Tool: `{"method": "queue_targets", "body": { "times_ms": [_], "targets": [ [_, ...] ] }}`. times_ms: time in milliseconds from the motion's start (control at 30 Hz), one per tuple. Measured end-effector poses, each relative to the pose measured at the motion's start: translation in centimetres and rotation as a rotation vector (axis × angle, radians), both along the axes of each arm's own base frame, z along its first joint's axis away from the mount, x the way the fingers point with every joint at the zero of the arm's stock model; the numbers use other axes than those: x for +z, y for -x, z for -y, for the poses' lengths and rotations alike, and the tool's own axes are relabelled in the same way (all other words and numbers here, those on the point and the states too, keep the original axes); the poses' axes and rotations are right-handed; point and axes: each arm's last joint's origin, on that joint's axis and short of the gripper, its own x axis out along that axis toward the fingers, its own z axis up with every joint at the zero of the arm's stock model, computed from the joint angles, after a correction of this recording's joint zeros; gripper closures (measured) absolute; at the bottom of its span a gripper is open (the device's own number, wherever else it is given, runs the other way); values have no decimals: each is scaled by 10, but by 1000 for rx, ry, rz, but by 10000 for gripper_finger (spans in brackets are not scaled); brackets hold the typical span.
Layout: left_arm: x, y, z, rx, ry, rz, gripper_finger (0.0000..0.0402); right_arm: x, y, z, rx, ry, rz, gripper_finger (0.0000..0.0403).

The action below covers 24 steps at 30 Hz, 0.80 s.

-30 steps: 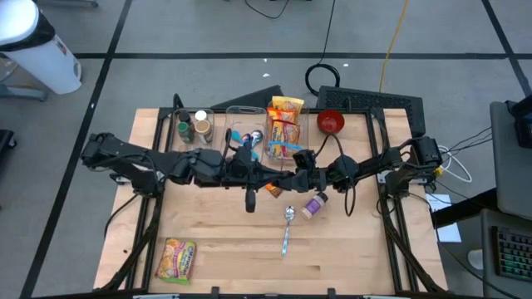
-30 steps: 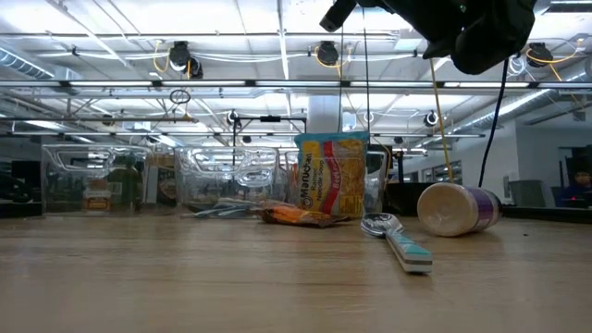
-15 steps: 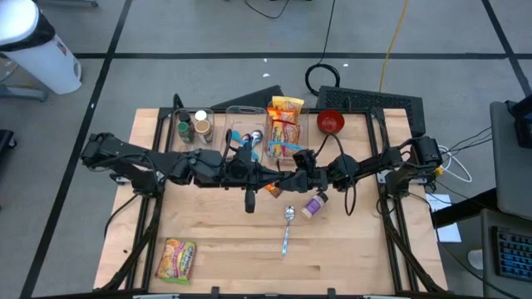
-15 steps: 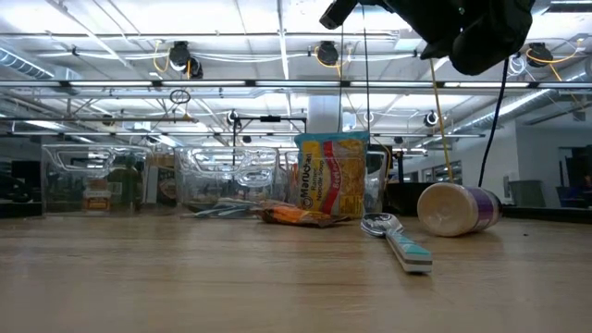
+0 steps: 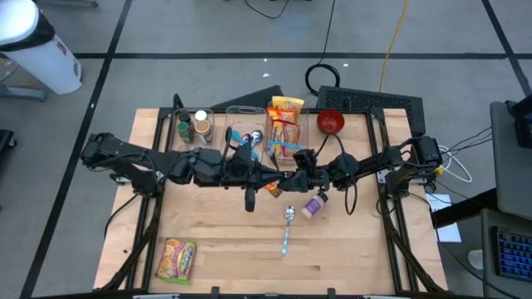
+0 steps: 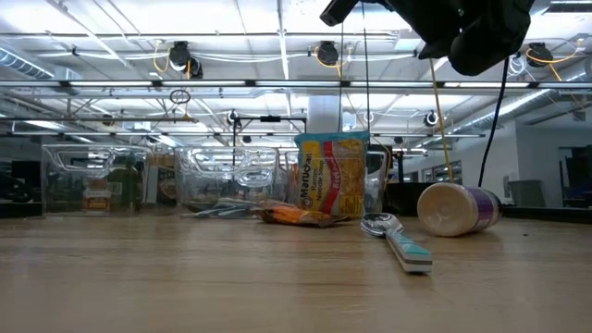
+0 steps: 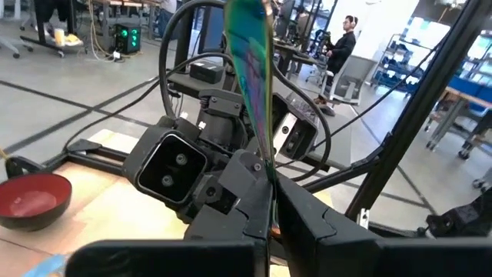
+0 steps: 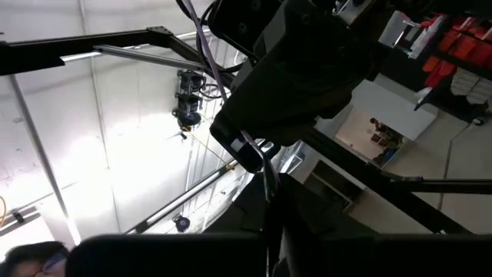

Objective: Pick & Place Food Item
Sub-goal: Put the purple and blue spoon into the middle transparent bin

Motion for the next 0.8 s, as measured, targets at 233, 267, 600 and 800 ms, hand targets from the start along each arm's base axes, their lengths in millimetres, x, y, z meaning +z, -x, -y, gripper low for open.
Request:
{"method": "queue_targets", "body": {
  "times_ms": [233, 267, 600, 800],
  "targets": [
    [1, -3, -11, -38, 78, 11, 343, -1, 0, 1, -7, -9, -11, 400],
    [1, -3, -13, -48, 94, 14, 329, 1, 0, 2, -7, -8, -8, 400],
    [12, -5, -28, -125, 141, 123, 207, 28, 16, 24, -21, 112, -23, 401],
    [27, 2, -38, -106, 109, 223, 178, 41, 33, 37, -17, 269, -166, 401]
  ]
}}
